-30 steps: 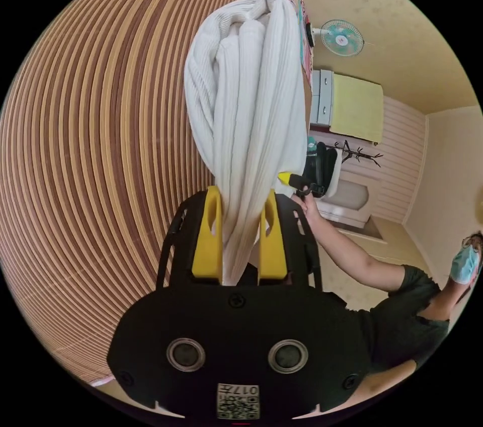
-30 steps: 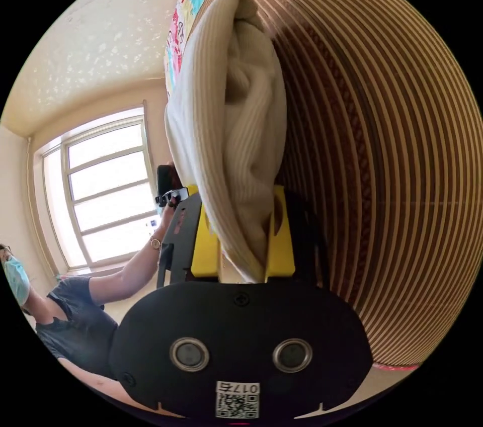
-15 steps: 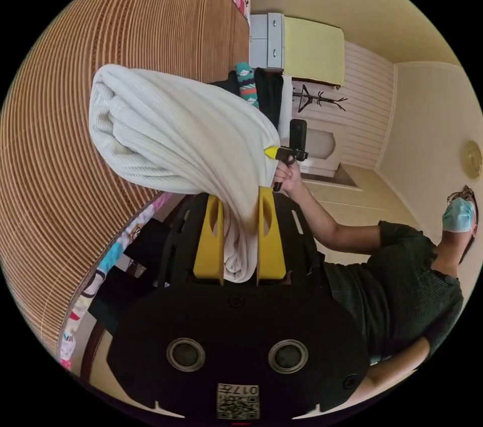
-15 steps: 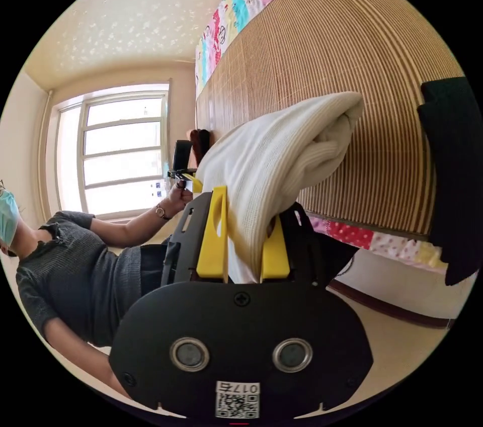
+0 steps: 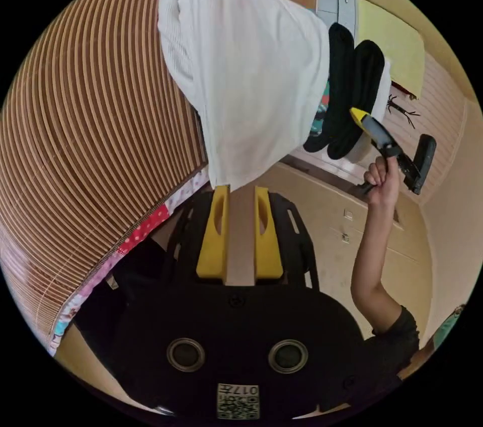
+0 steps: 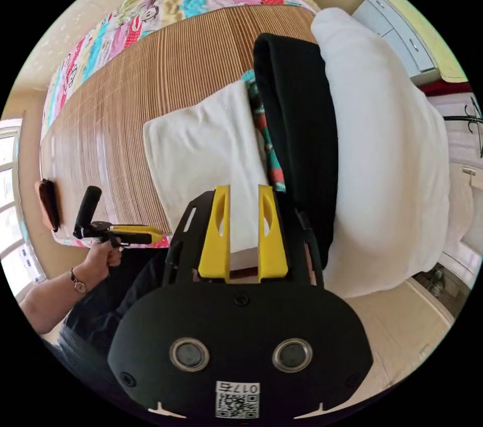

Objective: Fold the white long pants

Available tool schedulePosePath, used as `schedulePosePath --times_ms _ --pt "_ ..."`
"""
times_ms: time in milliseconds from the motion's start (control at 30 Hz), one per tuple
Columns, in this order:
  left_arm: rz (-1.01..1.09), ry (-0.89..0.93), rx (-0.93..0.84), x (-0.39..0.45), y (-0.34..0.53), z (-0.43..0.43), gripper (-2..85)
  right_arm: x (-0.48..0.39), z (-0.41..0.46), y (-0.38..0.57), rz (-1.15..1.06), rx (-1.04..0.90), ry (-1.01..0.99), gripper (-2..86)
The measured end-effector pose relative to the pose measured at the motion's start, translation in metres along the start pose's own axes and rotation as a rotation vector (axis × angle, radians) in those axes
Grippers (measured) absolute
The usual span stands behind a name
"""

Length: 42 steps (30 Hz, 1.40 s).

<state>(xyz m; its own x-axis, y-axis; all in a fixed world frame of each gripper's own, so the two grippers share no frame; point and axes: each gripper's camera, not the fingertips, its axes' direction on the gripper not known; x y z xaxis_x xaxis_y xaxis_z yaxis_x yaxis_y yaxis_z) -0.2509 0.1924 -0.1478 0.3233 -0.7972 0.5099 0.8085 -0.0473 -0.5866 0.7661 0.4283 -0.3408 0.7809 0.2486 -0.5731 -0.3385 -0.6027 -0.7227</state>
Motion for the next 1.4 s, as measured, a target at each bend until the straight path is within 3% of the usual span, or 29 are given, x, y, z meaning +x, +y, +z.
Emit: schedulePosePath --times_ms 100,233,300,467,633,833,900,1100,1300,1400 --pt "-0.026 -0.123 -0.035 -0.028 0.042 -0.007 7.9 -0.026 0.026 0.019 0.022 0.075 0.019 2.2" --pt "-0.301 -0.235 -0.037 -0.112 0.141 -0.058 7.8 -0.024 0.144 0.024 0.065 -0.210 0.182 1.1" --pt "-0.463 -0.266 0.007 -0.145 0.195 -0.092 7.7 -0.018 0.176 0.034 0.079 -0.155 0.134 0.8" --pt "-0.847 -0.104 0.479 -0.179 0.350 -0.182 6.8 0.007 0.178 -0.025 0.362 -0.370 0.012 0.5" --pt "-0.905 0.018 0.714 -0.169 0.399 -0.172 5.4 -0.011 0.165 -0.005 0.438 -0.247 0.067 0.3" --pt "-0.856 -0.041 0.716 -0.176 0.395 -0.138 5.1 -0.050 0.160 0.070 0.670 -0.158 0.019 0.3" --pt "-0.823 -0.053 0.691 -0.188 0.399 -0.151 5.2 -0.074 0.187 0.098 0.744 -0.319 -0.050 0.3" --pt "-0.724 -0.133 0.838 -0.225 0.444 -0.223 7.0 -0.156 0.239 0.165 0.954 -0.487 -0.300 0.2" --pt "-0.775 -0.266 0.956 -0.265 0.500 -0.279 12.5 -0.245 0.248 0.140 1.149 -0.353 -0.687 0.2" --pt "-0.814 -0.585 0.913 -0.264 0.505 -0.309 14.7 -0.279 0.227 0.111 1.132 -0.196 -0.924 0.2"
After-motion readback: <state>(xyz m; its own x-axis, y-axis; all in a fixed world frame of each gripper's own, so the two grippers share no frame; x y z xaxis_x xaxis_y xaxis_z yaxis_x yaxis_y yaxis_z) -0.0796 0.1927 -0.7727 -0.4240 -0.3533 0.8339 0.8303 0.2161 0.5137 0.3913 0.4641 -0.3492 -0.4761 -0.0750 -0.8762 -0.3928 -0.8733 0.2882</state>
